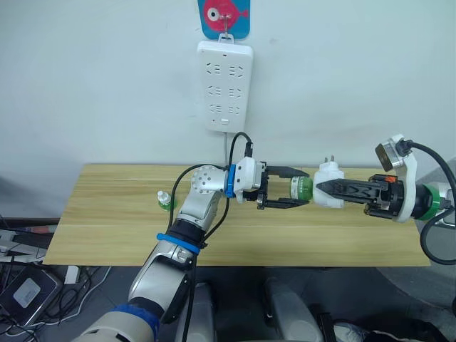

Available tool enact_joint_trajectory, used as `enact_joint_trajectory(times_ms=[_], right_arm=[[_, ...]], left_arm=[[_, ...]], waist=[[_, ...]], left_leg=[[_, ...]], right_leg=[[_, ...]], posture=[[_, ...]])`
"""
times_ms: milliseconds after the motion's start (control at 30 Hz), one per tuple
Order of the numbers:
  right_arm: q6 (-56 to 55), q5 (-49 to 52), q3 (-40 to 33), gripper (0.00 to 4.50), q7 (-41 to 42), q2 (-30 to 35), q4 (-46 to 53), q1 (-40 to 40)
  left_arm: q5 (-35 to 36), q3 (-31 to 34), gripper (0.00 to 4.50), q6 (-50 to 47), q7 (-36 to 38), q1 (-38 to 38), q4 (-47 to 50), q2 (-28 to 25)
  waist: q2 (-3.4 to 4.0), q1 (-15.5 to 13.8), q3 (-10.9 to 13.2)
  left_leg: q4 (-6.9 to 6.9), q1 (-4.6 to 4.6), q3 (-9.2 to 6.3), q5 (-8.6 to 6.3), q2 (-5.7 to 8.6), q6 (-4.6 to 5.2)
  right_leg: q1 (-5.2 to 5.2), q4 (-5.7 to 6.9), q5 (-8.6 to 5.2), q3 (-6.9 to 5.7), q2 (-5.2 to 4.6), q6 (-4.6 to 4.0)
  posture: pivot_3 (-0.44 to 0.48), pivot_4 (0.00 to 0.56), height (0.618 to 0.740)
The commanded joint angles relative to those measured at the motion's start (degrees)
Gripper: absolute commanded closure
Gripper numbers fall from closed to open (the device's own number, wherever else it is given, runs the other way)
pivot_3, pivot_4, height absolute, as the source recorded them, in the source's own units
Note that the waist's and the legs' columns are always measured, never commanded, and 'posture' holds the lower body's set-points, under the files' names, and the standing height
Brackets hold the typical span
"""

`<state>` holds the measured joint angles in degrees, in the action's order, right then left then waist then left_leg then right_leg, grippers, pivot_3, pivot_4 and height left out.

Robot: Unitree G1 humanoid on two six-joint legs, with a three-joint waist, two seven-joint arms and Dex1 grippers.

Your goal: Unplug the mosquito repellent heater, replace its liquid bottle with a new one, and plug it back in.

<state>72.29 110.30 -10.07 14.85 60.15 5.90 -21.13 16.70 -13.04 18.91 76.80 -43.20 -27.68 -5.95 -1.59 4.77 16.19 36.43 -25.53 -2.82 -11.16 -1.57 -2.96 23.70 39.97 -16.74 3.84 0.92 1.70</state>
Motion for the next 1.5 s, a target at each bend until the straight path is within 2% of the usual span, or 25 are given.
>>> enact_joint_trajectory(times_ms=[33,733,1300,1367,1467,1500], right_arm=[[0.8,2.7,-0.8,0.02,2.0,0.7,2.5,-0.2],[1.7,2.7,-0.9,0.02,-1.7,-1.2,-1.5,-4.1],[2.6,2.7,-0.9,0.02,-2.4,-1.5,-1.8,-4.3],[2.6,2.7,-0.9,0.39,-2.5,-1.6,-1.9,-4.3],[2.8,2.7,-1.0,1.26,-2.0,-1.5,-1.9,-4.3],[2.9,2.7,-1.0,1.30,-1.8,-1.4,-1.9,-4.2]], left_arm=[[0.6,1.2,2.20,0.2,-1.3,-1.3,-0.1,0.6],[0.8,0.6,2.20,0.1,-0.1,-0.8,0.7,0.5],[0.5,0.7,2.20,0.2,-0.1,-0.9,0.5,0.5],[0.5,0.7,2.20,0.3,-0.1,-1.0,0.3,0.5],[0.5,0.8,2.20,0.5,-0.1,-1.1,0.1,0.6],[0.4,0.8,2.20,0.6,-0.1,-1.2,0.0,0.6]], waist=[[0.00,0.0,0.0],[0.00,0.0,0.0],[0.00,0.0,0.0],[0.00,0.0,0.0],[0.00,0.0,0.0],[0.00,0.0,0.0]], left_leg=[[0.00,0.00,0.00,0.00,0.00,0.00],[0.08,0.00,-0.02,-0.01,0.00,0.01],[0.24,0.00,-0.05,-0.05,-0.01,0.09],[0.24,0.00,-0.05,-0.06,-0.01,0.09],[0.25,-0.01,-0.05,-0.06,0.00,0.09],[0.26,-0.01,-0.05,-0.06,-0.01,0.10]], right_leg=[[0.00,0.00,0.00,0.00,0.00,0.00],[-0.03,0.01,0.00,-0.02,0.00,0.00],[-0.11,0.02,0.00,-0.06,0.00,0.00],[-0.12,0.02,0.00,-0.06,0.00,0.00],[-0.13,0.02,0.00,-0.06,0.00,0.00],[-0.13,0.02,0.00,-0.06,0.00,0.00]], posture=[[-0.132,0.245,0.740],[-0.133,0.245,0.740],[-0.132,0.248,0.740],[-0.132,0.247,0.740],[-0.134,0.247,0.740],[-0.134,0.247,0.740]])
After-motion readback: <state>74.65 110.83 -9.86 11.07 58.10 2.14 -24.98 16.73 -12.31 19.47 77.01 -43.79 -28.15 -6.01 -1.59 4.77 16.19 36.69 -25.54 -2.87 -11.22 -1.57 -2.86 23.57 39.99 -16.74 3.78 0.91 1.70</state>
